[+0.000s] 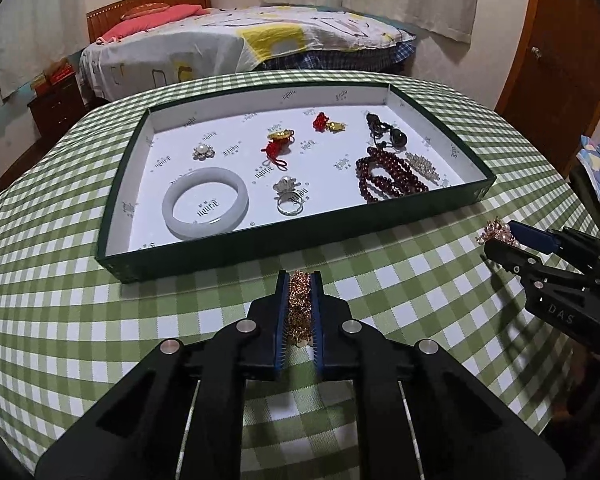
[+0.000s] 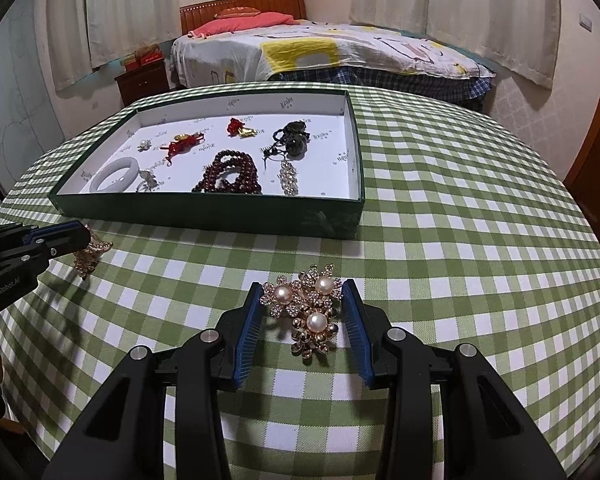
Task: Organize jewelry
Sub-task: 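Carry necklace and pearl brooch into the box and open both grippers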
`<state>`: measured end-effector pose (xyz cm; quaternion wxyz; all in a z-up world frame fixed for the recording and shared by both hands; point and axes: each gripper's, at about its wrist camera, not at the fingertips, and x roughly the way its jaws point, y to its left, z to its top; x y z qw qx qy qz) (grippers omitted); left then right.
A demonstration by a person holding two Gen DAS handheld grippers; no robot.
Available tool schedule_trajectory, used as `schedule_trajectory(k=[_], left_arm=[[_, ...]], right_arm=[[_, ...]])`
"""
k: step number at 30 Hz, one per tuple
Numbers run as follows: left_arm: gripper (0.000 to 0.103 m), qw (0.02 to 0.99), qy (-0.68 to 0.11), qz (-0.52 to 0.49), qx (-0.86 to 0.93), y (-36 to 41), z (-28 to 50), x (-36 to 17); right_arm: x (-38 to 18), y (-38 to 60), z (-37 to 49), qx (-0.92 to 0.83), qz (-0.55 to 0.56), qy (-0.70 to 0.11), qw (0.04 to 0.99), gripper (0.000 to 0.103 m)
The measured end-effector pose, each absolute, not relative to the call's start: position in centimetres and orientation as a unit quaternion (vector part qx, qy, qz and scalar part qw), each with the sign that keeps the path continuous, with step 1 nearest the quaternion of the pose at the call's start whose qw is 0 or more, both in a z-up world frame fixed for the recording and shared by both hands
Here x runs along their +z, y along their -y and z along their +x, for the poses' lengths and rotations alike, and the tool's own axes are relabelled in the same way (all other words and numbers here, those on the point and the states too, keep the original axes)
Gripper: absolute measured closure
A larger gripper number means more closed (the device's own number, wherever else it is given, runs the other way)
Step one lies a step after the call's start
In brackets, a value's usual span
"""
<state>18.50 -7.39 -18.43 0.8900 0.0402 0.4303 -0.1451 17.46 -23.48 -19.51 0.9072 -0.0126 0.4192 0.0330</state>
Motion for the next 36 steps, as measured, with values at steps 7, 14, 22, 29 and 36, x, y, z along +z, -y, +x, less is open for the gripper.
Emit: schedule_trajectory(k=[7, 14, 22, 29, 36], left_arm=[[0.093, 0.898, -0.414, 0.04, -0.14, 7.3, 17.4, -16.9], [0.093, 0.91, -0.39, 0.035, -0.138, 7.3, 16.6, -14.8], [0.093, 0.923, -0.358, 0.028, -0.135, 6.8, 16.3, -11.8], [0.093, 0.934, -0.329, 0.02, -0.138, 6.3, 16.8, -9.1], [0.093, 0.944, -0.299, 0.017, -0.138, 6.2, 18.9, -6.7]], right_arm=[[-18.2, 23.0, 16.5, 0.036, -0.013, -0.405, 0.914, 0.063], [-16.1, 22.6, 15.5, 0.044, -0.007, -0.382, 0.923, 0.063], [-13.3, 21.9, 15.5, 0.054, -0.004, -0.353, 0.934, 0.063], [-10.8, 20.8, 16.2, 0.067, -0.007, -0.324, 0.944, 0.063], [-8.2, 19.5, 18.0, 0.08, -0.016, -0.289, 0.954, 0.063]])
